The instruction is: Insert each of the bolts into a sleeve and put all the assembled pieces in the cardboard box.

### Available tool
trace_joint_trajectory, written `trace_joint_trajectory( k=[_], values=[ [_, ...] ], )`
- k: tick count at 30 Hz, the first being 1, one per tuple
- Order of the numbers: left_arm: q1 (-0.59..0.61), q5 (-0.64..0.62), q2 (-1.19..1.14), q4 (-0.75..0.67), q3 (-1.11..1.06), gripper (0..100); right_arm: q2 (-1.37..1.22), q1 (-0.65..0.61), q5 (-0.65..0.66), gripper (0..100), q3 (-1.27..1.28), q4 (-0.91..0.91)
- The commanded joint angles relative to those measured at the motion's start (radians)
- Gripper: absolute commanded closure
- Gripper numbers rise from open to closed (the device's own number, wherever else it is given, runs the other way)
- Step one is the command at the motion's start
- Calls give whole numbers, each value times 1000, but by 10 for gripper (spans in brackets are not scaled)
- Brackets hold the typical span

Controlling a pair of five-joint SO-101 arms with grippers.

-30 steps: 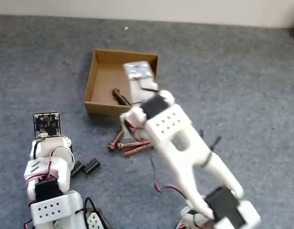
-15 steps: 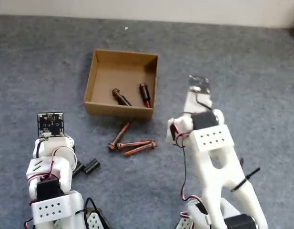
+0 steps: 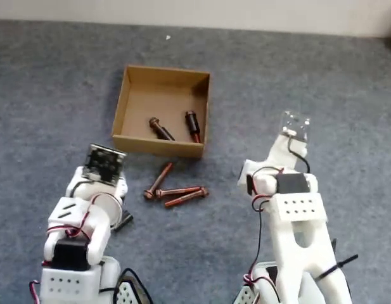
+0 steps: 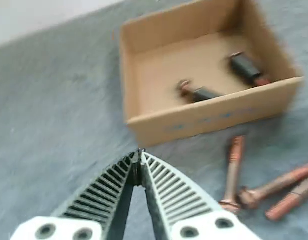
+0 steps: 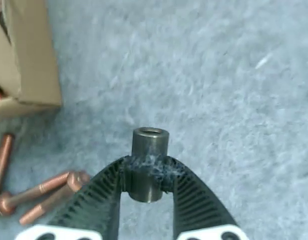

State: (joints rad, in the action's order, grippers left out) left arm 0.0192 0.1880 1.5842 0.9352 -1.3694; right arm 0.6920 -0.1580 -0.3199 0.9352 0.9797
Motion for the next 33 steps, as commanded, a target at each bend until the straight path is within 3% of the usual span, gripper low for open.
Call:
trace_joint_trajectory(
  k=[1,10,14,18,25,33],
  values=[
    [-153,31,-1,95,153,976,31,45,3,993,1,-64],
    [-371,31,-53,198,199,950,33,48,8,993,12,-77],
    [-435,32,-259,199,272,941,33,107,9,993,5,-77],
    [-492,40,-495,198,384,871,33,145,9,993,5,-77],
    [-604,186,-855,190,490,853,33,170,9,993,5,-77],
    [-634,190,-1179,46,579,853,33,179,11,993,5,-77]
  ],
)
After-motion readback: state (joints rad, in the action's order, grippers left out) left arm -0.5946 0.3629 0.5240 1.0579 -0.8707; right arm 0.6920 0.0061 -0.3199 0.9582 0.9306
